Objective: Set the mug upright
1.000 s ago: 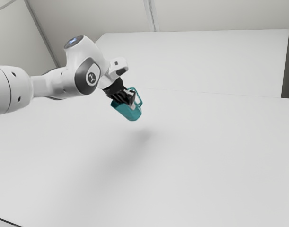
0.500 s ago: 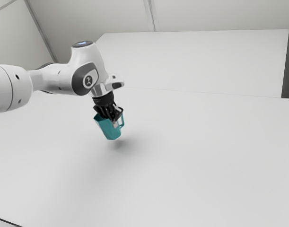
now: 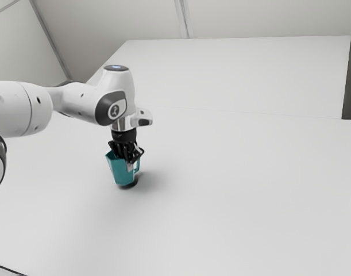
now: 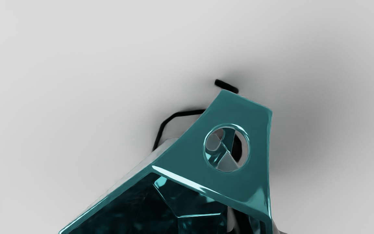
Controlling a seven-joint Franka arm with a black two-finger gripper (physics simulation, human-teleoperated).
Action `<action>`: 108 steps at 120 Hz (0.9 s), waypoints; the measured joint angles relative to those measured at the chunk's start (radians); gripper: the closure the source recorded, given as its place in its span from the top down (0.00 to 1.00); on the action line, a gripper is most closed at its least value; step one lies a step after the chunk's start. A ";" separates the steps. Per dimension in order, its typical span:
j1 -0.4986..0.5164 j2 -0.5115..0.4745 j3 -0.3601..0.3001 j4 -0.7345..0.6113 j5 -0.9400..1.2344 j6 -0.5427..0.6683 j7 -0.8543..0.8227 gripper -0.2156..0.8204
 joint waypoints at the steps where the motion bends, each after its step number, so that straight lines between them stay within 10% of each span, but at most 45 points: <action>1: 0.000 0.002 0.000 0.000 0.001 0.000 -0.001 0.03; 43: 0.000 0.038 -0.001 0.001 0.076 -0.006 -0.020 0.03; 74: 0.000 0.035 -0.001 0.001 0.055 -0.006 -0.033 0.53; 108: -0.010 0.013 0.000 0.039 0.061 -0.013 -0.039 0.72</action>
